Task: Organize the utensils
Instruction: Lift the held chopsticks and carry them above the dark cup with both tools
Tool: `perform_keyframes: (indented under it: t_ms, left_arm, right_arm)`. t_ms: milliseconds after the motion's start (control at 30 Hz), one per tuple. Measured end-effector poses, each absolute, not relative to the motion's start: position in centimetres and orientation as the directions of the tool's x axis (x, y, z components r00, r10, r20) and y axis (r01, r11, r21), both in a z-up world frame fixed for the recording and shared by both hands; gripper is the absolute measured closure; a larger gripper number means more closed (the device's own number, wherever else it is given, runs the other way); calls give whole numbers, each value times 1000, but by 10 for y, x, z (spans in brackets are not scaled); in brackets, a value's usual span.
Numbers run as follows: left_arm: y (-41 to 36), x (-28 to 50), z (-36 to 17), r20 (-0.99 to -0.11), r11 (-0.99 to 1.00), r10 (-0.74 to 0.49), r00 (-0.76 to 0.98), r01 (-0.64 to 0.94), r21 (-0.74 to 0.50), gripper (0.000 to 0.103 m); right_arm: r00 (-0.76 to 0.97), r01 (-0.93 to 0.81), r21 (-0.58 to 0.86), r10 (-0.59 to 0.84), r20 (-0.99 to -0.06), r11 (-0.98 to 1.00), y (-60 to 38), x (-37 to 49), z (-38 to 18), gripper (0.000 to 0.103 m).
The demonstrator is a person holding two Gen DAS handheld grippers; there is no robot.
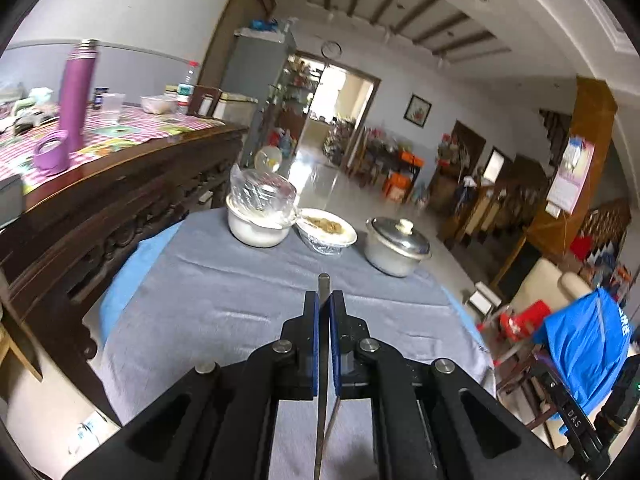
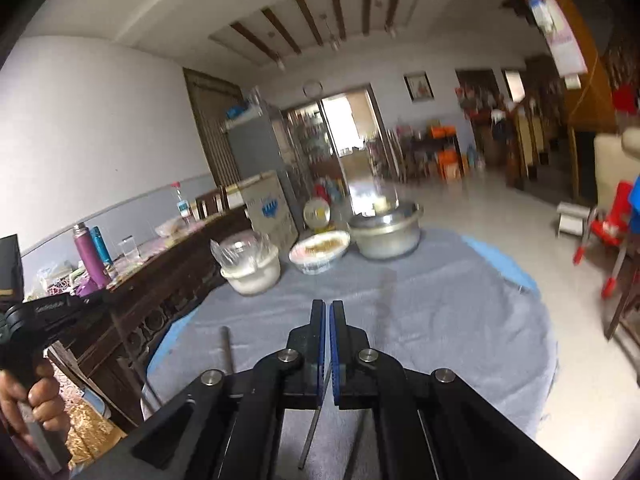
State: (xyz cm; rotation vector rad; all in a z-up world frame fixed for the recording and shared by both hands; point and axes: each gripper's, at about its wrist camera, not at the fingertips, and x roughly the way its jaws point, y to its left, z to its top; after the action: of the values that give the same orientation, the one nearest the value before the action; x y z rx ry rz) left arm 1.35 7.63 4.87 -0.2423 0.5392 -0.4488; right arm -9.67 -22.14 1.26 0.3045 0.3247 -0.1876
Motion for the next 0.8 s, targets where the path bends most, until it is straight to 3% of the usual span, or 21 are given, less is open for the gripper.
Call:
perform_keyframes:
  t_ms: [133,233,433,500,533,567,633,733,800]
  left_arm:
    - [80,-16,47,-410,882,-451,793,327,-340,98]
    - [75,-27,42,-406,873,-468,785,340,-350,98]
    - [71,-35,38,-402,881,-458,793,341,-329,98]
    - [70,-37,35,-392,883,-453,800,344,-319,98]
    - [69,-38,34,-391,885,-452,802,346,-313,98]
    - [69,-39,31,-389,887,-448,805,347,-304,98]
    - [68,-39,28,-385,892,-440,811,346,-291,98]
    - [67,-39,22,-383,893,-440,812,351,-283,98]
    - [67,-41,20,-382,895,-438,814,354,-271,98]
  right_arm:
    - [940,219,243,-138,-313,945,-212,-105,18,101]
    - [922,240,213,-153,-356,947,-213,-102,14,101]
    - [799,358,401,-54,-599,843,-293,-64,-38,97]
    - [716,437,414,-30,-697,799,-323,-43,-62,80]
    - [693,452,415,-18,-720,790,-330,-36,-70,64]
    - [669,474,418,-8,-743,775,-340,-24,-80,58]
    - [635,499,399,-11,-773,769,-353,-1,-94,58]
    - [531,550,334,-12,-847,766,-364,39,-120,69]
    - [481,568,283,-33,-876,773,-366,63,-134,70]
